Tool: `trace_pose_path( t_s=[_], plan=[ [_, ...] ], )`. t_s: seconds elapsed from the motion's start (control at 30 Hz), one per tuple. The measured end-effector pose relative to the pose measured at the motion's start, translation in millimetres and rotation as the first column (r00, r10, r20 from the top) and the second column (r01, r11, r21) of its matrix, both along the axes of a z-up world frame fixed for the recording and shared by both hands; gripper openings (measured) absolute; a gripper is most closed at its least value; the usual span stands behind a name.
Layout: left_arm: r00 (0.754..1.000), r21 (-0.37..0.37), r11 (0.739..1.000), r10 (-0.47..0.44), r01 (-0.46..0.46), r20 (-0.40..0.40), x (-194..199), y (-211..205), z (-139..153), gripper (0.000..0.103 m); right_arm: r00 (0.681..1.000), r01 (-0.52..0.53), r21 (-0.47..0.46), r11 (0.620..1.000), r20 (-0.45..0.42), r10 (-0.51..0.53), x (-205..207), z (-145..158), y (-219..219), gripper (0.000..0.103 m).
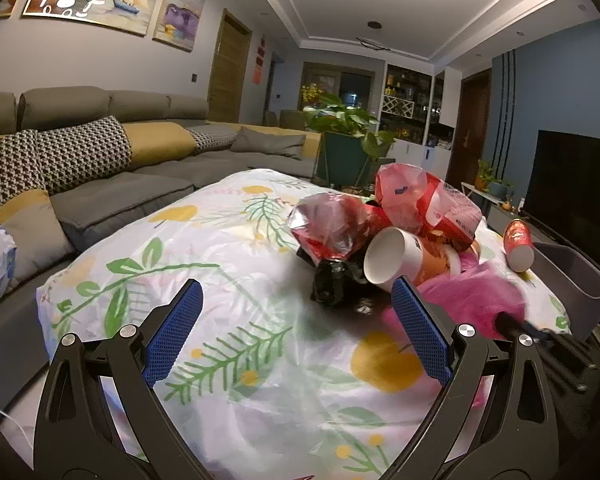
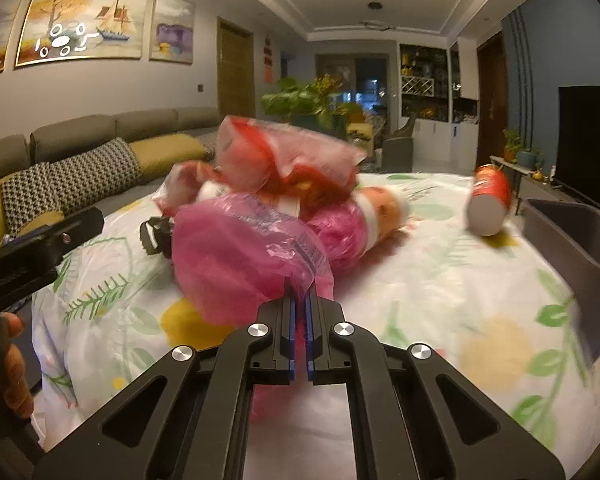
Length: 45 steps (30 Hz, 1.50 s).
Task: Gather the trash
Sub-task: 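Close the right gripper on the pink plastic bag, then move the left gripper to the white-and-orange paper cup while the right holds the pink bag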
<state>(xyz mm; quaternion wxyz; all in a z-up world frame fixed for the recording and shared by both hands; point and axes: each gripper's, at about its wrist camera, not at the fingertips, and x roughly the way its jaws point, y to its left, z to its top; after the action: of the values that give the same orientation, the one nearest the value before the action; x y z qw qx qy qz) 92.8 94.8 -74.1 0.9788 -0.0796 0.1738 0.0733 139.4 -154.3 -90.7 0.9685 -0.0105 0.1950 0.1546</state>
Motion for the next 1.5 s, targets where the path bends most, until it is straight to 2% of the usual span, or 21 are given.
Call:
trace_pose_path(
  t_s=[0.33,0.5,0.57,0.63,0.83,1.07,1.13,1.33,1.5],
  plan=[
    [0.995,0.014,0.995,-0.101,0.101,0.003,13,-33,-9,0.093,0.993,0.111,0.034,0.993,0.042,-0.112,-17,10,-48,0.005],
    [0.987,-0.002,0.988,-0.155,0.155,-0.032,25,-42,-25,0.085,0.988,0.142,0.054,0.988,0.049,-0.144,-22,13,-68,0.005],
    [0.982,-0.033,0.983,-0.181,0.179,-0.056,30,-41,-33,0.08,0.987,0.149,0.061,0.987,0.048,-0.152,-24,13,-73,0.005],
    [0.98,-0.068,0.979,-0.195,0.192,-0.046,30,-37,-39,0.079,0.987,0.154,0.06,0.986,0.047,-0.157,-25,13,-75,0.005],
    [0.979,-0.085,0.976,-0.203,0.2,-0.031,25,-35,-44,0.08,0.986,0.161,0.064,0.985,0.045,-0.164,-28,13,-74,0.005],
    [0.982,-0.136,0.975,-0.183,0.177,-0.037,30,-29,-46,0.092,0.987,0.152,0.07,0.986,0.049,-0.156,-31,17,-70,0.005],
    [0.981,-0.147,0.972,-0.189,0.181,-0.04,31,-29,-46,0.093,0.988,0.145,0.067,0.987,0.05,-0.149,-33,18,-69,0.005],
    [0.987,-0.135,0.98,-0.153,0.145,-0.047,38,-32,-44,0.093,0.988,0.139,0.058,0.989,0.058,-0.142,-37,19,-68,0.005],
    [0.991,-0.124,0.985,-0.128,0.122,-0.037,40,-34,-45,0.095,0.987,0.14,0.092,0.986,0.061,-0.146,-38,25,-76,0.005]
  ],
)
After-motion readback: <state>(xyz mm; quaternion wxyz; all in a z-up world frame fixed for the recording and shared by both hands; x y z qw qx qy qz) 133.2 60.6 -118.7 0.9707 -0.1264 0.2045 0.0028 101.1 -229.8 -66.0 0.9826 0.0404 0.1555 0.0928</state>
